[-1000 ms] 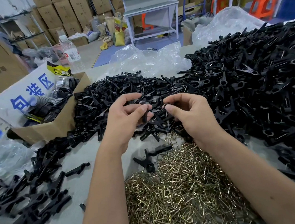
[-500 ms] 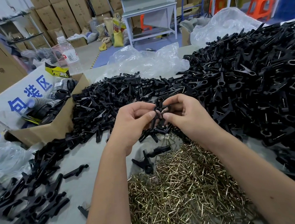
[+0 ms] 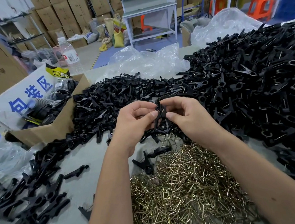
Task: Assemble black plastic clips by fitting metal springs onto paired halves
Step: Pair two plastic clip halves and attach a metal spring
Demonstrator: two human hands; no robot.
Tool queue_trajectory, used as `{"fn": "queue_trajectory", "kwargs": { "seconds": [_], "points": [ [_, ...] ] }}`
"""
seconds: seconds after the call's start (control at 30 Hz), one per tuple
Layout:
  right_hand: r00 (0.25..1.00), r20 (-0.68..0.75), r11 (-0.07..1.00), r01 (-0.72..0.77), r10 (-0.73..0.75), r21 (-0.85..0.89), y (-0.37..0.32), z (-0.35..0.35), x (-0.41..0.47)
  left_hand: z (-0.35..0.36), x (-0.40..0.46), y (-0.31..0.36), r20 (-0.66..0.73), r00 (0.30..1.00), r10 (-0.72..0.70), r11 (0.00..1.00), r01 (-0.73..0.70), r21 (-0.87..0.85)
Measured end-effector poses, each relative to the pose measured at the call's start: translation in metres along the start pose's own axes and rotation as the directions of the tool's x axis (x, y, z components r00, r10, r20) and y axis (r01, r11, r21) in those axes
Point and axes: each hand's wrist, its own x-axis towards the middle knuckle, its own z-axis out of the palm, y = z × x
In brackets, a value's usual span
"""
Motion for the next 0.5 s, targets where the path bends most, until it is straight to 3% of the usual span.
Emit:
{"fn": "queue_trajectory", "kwargs": {
  "seconds": [0.27, 0.5],
  "points": [
    [0.999, 0.015, 0.998, 0.039, -0.040, 0.045, 0.000, -0.003, -0.001, -0.002, -0.001, -0.002, 0.065, 0.998, 0.003, 0.998, 0.001, -0.069],
    [0.999, 0.027, 0.963, 0.032, -0.040, 0.268, 0.003, -0.008, 0.000, -0.016, -0.005, 0.001, 0.223, 0.975, -0.013, 0.984, 0.052, -0.168]
  ]
}}
